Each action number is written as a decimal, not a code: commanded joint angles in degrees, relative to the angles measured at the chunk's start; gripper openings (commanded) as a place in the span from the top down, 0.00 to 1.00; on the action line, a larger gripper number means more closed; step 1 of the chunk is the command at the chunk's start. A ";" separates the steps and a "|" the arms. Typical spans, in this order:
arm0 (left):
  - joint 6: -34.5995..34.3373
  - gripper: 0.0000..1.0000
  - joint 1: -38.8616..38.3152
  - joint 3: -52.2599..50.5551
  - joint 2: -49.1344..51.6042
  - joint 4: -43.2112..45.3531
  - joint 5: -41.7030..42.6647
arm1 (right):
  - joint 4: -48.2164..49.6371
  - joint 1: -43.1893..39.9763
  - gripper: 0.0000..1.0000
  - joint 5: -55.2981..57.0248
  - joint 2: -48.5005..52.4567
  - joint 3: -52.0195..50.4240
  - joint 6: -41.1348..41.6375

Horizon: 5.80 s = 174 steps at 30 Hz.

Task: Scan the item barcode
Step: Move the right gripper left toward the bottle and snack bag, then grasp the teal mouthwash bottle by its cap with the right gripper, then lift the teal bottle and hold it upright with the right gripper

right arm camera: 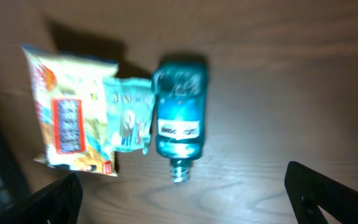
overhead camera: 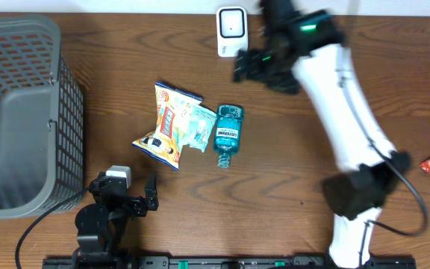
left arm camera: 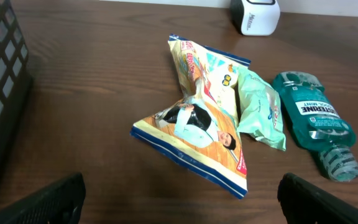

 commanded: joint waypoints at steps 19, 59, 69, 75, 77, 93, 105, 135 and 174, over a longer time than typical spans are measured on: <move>-0.46 0.02 0.20 -0.83 -0.07 -0.94 0.48 | -3.56 13.68 0.01 13.16 18.21 -2.86 13.75; -0.46 0.01 0.20 -0.83 -0.07 -0.96 0.48 | -4.24 4.13 0.63 -6.93 9.66 -16.90 -10.62; -0.46 0.01 0.20 -0.83 -0.07 -0.96 0.48 | -4.87 1.44 0.35 -2.99 4.48 -16.90 -14.75; -0.46 0.01 0.20 -0.83 -0.07 -0.96 0.48 | -1.55 5.53 0.27 6.88 4.55 -17.29 -4.83; -0.46 0.01 0.20 -0.83 -0.07 -0.96 0.48 | -0.35 8.02 0.24 12.83 4.55 -17.38 -1.73; -0.46 0.01 0.20 -0.83 -0.07 -0.96 0.48 | 10.47 14.25 0.19 27.69 8.11 -29.81 9.27; -0.46 0.01 0.20 -0.83 -0.07 -0.96 0.48 | 13.40 13.60 0.27 24.04 16.87 -31.10 4.70; -0.46 0.01 0.20 -0.83 -0.07 -0.96 0.48 | 13.51 0.96 0.88 -15.41 21.55 -28.68 -40.11; -0.46 0.02 0.20 -0.83 -0.07 -0.96 0.48 | 8.52 3.17 0.57 8.55 12.85 -21.73 -21.59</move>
